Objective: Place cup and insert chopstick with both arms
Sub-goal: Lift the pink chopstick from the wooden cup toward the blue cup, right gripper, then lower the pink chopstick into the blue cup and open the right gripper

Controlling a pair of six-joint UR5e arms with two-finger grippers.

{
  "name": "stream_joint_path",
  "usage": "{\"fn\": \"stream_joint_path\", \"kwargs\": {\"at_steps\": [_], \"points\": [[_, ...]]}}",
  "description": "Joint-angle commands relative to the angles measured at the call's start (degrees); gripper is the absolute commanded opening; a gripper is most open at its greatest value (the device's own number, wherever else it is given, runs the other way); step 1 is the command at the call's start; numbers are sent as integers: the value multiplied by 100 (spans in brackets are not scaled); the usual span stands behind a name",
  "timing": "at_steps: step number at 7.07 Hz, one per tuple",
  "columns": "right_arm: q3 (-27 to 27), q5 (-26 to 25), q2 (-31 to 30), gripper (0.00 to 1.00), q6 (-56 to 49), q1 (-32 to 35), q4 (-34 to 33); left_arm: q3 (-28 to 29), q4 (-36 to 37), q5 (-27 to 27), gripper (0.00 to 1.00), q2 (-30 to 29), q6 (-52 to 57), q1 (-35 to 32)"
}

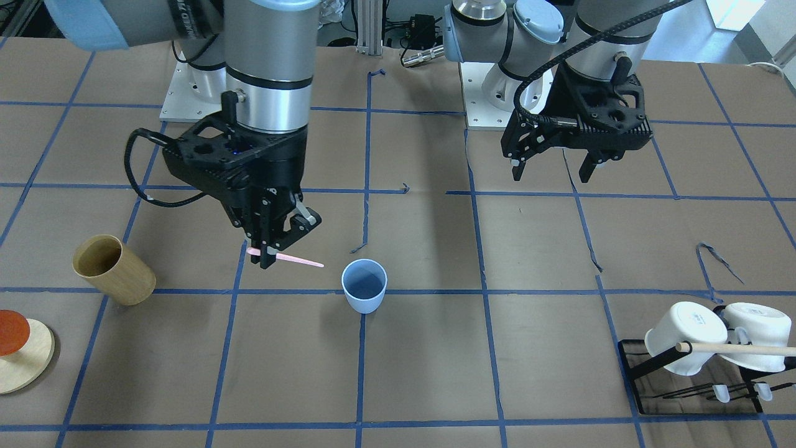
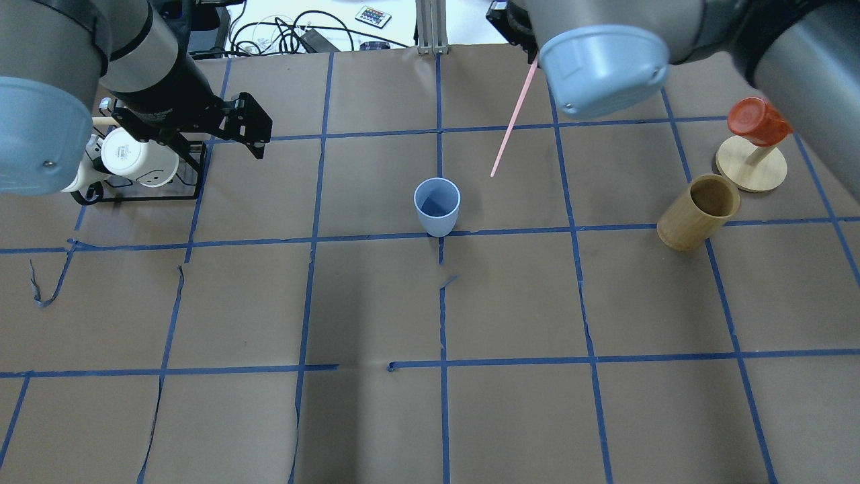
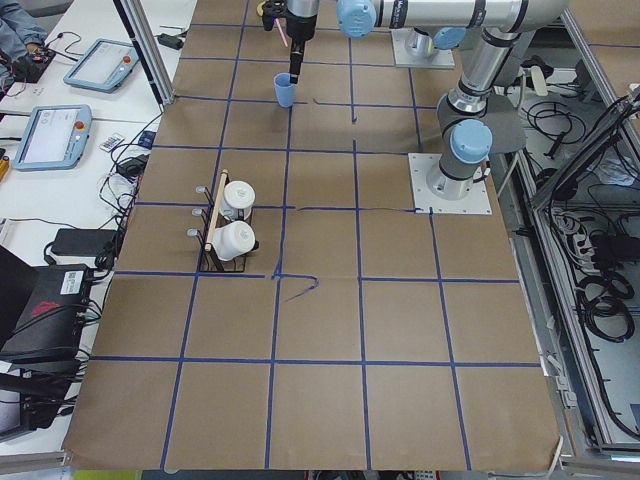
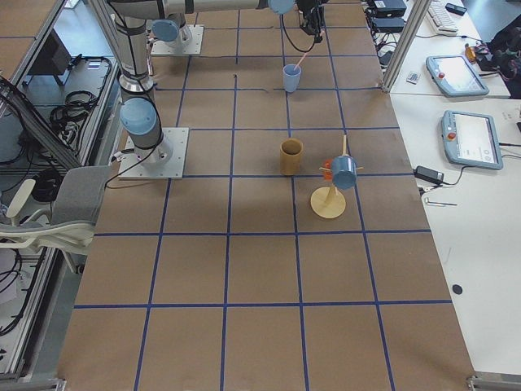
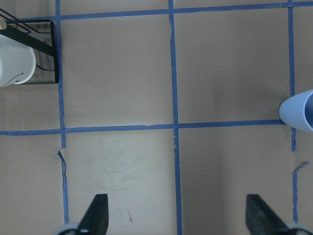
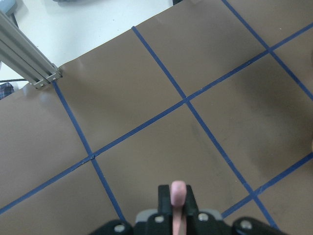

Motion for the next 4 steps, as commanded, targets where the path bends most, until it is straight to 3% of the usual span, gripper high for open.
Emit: {"fn": "stream_joint_path", "kwargs": {"at_steps": [1,4], "points": [[3,-86,179,0,347,320,-273,0,-2,1,100,0,0,2],[11,-200,530,0,515,400,-694,0,-2,1,100,0,0,2]]}}
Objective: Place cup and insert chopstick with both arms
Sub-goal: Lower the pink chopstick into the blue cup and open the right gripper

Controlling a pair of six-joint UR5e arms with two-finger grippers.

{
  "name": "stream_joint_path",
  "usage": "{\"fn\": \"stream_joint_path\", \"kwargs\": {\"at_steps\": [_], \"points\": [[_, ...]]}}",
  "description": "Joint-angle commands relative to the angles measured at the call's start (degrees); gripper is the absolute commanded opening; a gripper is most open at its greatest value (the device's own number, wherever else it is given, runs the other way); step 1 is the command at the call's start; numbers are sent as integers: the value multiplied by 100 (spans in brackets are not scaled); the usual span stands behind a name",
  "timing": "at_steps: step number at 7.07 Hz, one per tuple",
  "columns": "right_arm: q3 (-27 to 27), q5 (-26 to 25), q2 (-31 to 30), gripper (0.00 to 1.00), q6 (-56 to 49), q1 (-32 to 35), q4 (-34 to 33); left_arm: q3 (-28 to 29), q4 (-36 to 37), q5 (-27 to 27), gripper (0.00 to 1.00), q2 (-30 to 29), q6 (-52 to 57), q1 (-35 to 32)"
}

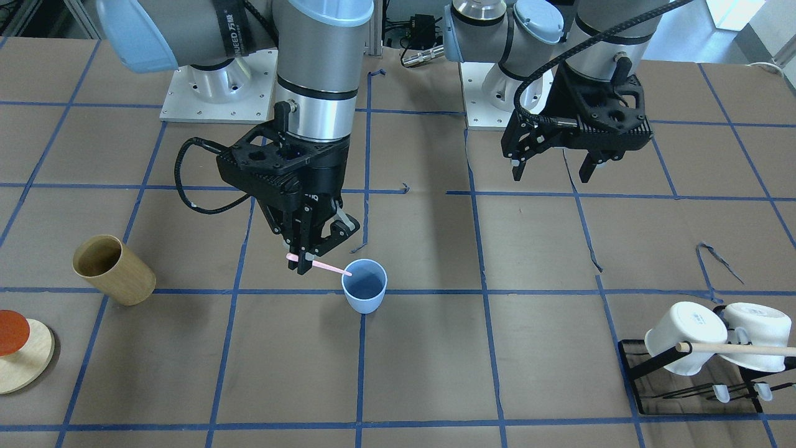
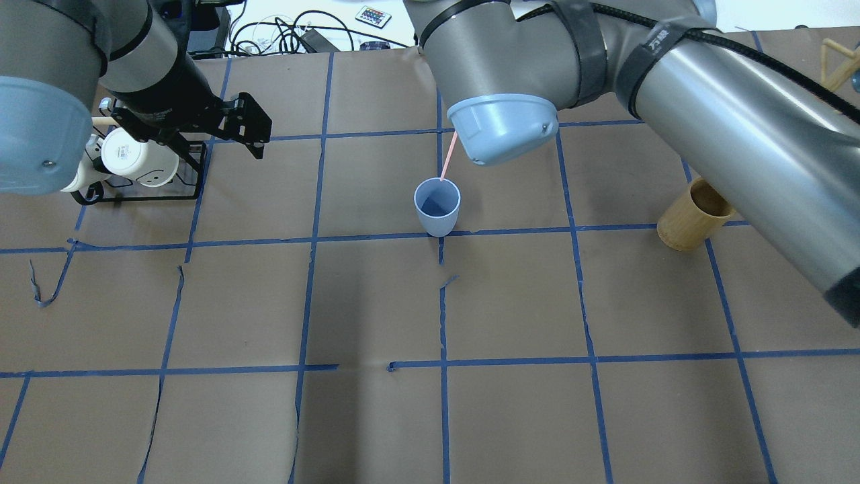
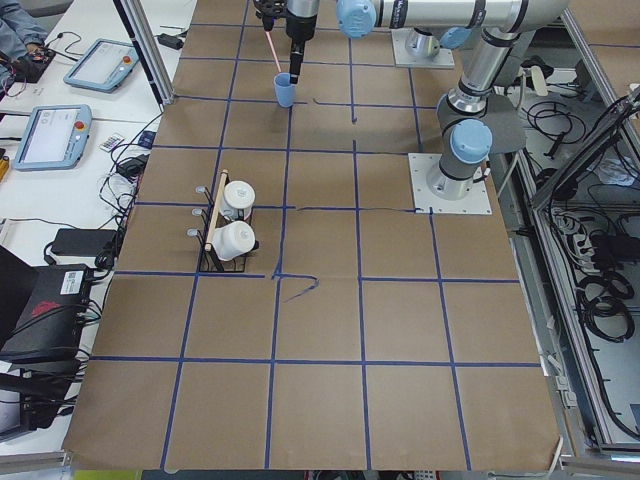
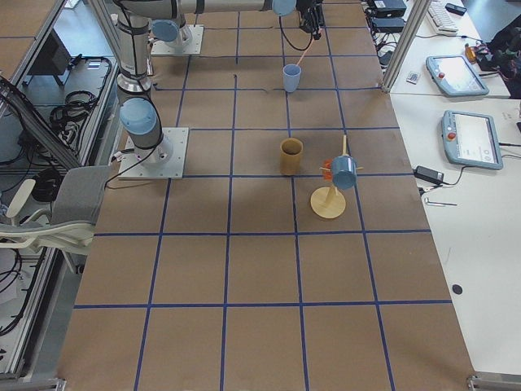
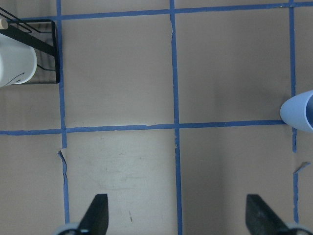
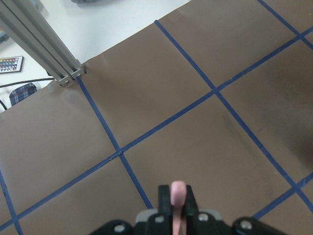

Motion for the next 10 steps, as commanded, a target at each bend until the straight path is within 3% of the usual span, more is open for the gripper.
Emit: {"fn": "stream_joint_path", "kwargs": {"at_steps": [1,3,4,5,7,10], "points": [[24,-41,147,0,68,38,-120,-9,0,0,100,0,-9,-9],[67,-49,138,0,86,46,-85,-9,0,0,100,0,-9,-9],[164,-49,138,20,77,64,-85,-9,0,0,100,0,-9,-9],[286,-67,129,72,77,64,-120,0,0,-9,100,0,-9,-9],[296,-67,94,100,86,82,-129,-9,0,-9,100,0,-9,-9],[226,108,-221,100,-45,-75,132,-9,0,-9,100,0,-9,-9]]}}
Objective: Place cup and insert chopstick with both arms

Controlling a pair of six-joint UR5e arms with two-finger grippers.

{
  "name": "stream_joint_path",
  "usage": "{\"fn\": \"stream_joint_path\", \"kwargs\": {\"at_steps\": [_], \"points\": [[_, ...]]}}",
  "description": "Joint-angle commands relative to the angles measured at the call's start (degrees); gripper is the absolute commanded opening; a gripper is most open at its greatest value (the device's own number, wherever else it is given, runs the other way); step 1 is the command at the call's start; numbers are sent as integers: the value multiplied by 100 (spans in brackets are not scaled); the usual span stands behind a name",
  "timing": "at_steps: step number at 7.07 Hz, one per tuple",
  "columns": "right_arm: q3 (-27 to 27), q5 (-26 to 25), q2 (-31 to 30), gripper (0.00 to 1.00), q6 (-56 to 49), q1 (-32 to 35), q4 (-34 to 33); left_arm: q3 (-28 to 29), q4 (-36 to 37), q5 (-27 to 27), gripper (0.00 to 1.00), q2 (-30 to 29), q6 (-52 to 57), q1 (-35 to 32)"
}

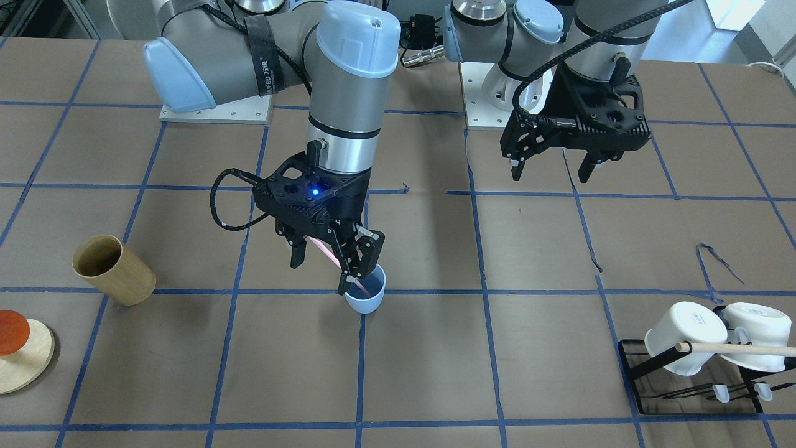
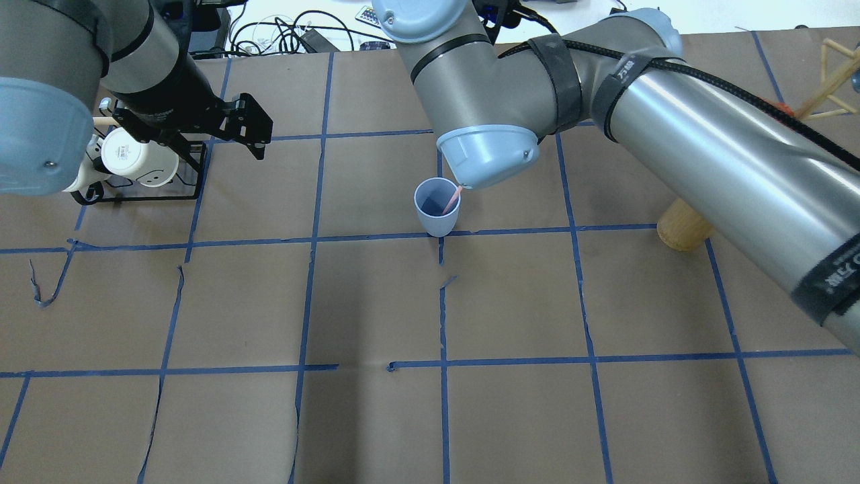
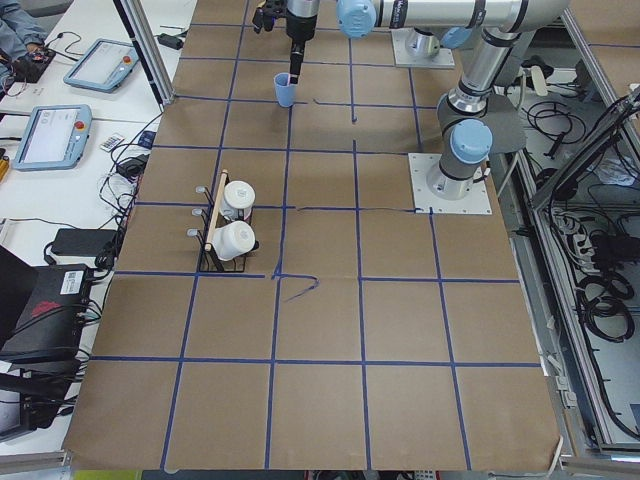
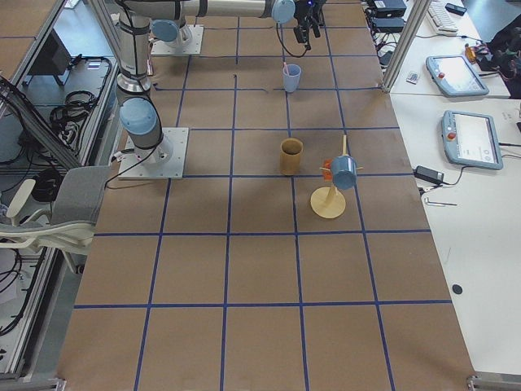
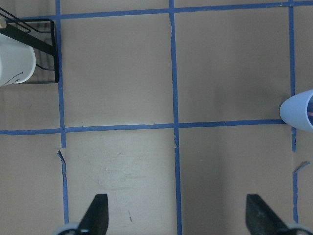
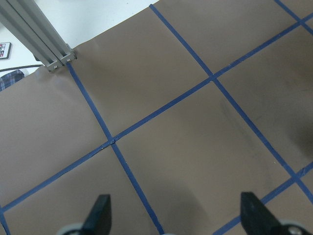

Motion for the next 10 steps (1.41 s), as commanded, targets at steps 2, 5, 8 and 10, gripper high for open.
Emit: {"fn": "stream_joint_path", "kwargs": {"at_steps": [2,5,8,10], "points": [[-24,301,-423,100,-920,-579,703,0,0,-2,100,0,-2,0],[-7,775,-705,100,-2578,-1511,1746,8,0,-2,100,0,-2,0],[-7,1186,-775,100,-3679,-2153,2689,9,0,-2,100,0,-2,0],[11,2046,-1037,100,-4269,-2393,3679,9,0,6,100,0,-2,0]]}}
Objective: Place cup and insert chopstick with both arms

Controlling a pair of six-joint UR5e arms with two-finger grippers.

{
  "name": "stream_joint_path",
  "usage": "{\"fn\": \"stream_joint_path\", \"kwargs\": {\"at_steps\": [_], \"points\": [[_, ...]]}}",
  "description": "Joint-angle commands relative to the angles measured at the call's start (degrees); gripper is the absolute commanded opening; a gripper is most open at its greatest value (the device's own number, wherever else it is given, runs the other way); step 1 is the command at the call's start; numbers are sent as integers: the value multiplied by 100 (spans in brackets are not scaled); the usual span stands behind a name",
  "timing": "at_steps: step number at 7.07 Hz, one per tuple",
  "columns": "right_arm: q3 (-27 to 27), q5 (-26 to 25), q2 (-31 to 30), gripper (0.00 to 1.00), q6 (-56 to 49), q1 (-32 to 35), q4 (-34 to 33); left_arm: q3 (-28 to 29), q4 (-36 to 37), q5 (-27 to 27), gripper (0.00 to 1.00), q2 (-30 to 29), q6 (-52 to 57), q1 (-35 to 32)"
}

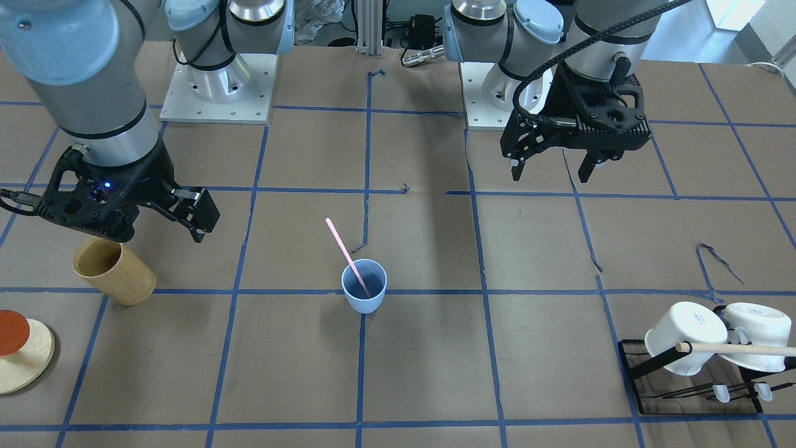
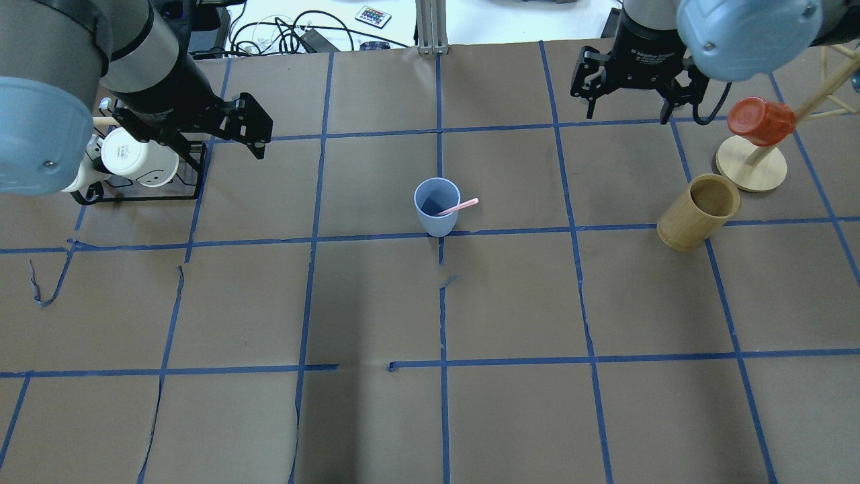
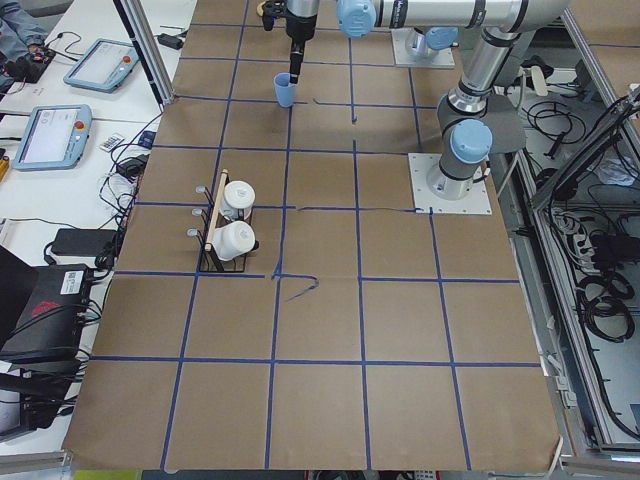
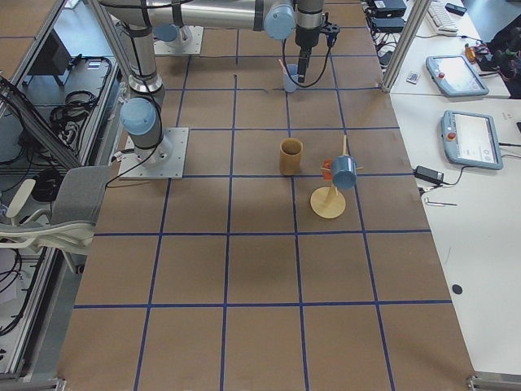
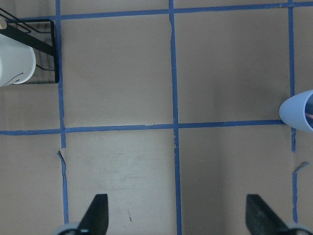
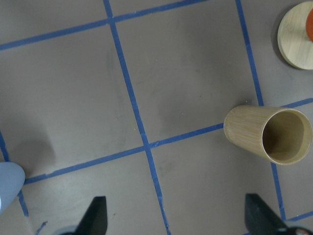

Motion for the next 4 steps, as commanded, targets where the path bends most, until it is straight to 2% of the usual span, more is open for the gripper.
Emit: {"fn": "stream_joint_path", "kwargs": {"at_steps": [1,3,4], "points": [[10,1194,-330,100,-1262,-139,737,0,0,-2,100,0,0,0],[37,476,-480,100,-1578,-148,966,-9,0,7,100,0,9,0],[45,454,-515,100,-1613,-156,1080,0,0,7,100,0,0,0]]}}
